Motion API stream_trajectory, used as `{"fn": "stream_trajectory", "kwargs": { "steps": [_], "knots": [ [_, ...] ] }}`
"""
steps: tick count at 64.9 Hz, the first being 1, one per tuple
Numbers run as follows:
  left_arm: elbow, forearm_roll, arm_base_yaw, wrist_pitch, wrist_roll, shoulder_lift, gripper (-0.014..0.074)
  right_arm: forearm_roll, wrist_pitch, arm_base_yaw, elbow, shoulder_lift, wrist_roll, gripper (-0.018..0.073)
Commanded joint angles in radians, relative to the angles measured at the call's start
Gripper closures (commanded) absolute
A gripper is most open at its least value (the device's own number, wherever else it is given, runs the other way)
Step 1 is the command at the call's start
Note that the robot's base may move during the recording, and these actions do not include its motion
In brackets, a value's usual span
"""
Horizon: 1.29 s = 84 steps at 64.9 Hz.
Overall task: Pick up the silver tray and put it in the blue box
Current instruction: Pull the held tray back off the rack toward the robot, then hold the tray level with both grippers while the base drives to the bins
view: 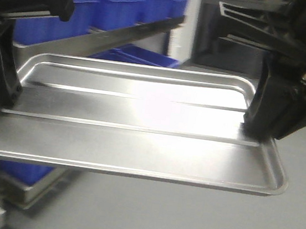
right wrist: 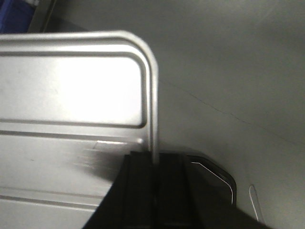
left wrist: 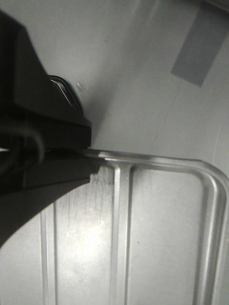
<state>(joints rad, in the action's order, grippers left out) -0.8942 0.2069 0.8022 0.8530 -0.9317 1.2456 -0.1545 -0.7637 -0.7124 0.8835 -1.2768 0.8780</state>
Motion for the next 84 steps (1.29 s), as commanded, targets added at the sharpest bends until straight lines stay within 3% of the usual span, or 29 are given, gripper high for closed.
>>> {"fn": "stream_trajectory", "kwargs": {
  "steps": [1,84],
  "knots": [
    [-0.021,0.032,0.003,0.003,-0.019,-0.027,0.0701,-0.043,-0.003,0.002,0.02,0.031,-0.003,0.051],
    [-0.021,0.032,0.003,0.003,-0.019,-0.027,0.0701,-0.043,-0.004,0.002,0.02,0.031,-0.003,0.051]
  ]
}}
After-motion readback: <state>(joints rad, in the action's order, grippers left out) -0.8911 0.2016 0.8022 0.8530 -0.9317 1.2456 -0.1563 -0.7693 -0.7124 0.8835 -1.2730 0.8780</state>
